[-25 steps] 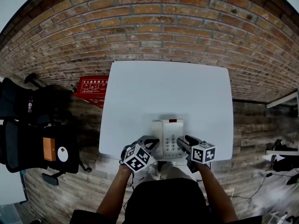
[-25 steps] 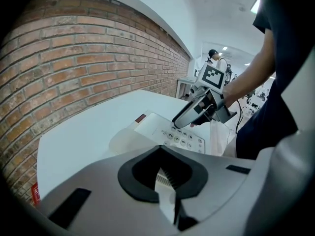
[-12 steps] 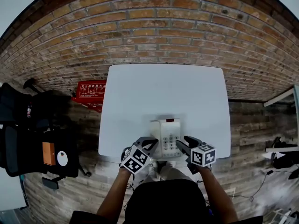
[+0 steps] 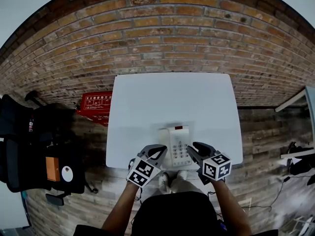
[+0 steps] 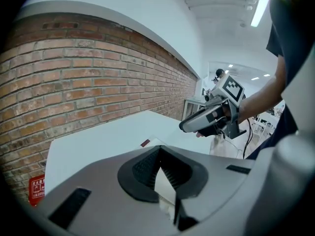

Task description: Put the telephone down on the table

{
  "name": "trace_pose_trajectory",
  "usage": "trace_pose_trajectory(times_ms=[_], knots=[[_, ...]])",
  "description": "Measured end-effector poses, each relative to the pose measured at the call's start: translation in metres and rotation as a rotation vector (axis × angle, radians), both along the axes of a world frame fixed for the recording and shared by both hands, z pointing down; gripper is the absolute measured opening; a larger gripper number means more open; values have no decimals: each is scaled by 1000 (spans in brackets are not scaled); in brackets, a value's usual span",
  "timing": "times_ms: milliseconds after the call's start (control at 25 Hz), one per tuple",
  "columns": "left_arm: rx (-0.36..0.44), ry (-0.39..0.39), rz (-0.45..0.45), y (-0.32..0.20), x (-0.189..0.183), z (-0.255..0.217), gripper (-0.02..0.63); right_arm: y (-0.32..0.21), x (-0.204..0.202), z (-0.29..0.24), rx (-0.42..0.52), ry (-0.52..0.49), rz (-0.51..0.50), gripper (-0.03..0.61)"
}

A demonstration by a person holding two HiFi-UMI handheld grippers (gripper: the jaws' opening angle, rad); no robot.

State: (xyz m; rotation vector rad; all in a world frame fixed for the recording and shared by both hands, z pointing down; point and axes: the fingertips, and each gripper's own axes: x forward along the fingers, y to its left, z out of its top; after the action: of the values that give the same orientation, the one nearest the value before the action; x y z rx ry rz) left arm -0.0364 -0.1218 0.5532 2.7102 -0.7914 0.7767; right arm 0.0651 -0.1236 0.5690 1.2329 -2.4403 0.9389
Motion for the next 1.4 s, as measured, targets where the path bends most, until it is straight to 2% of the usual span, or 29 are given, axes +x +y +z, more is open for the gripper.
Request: trace_pose_trajectory(times_ms=[200, 360, 720, 1040, 1240, 1400], knots=[[18, 29, 20, 7, -2, -16, 6, 3, -9, -20, 75, 9, 21, 66], [25, 22, 27, 15, -6, -21, 6, 8, -17, -39, 140, 1, 38, 34], [82, 89, 35, 19, -23, -52, 6, 15, -49, -83, 290, 25, 38, 14], [138, 157, 41, 13, -25, -90, 6, 16, -60, -135, 393, 14, 61, 12], [183, 193, 44, 11, -18, -114, 6, 17, -55, -156, 416, 14, 82, 12], [166, 239, 23, 17, -17, -125, 6, 25, -50, -161, 417, 1, 90, 12]])
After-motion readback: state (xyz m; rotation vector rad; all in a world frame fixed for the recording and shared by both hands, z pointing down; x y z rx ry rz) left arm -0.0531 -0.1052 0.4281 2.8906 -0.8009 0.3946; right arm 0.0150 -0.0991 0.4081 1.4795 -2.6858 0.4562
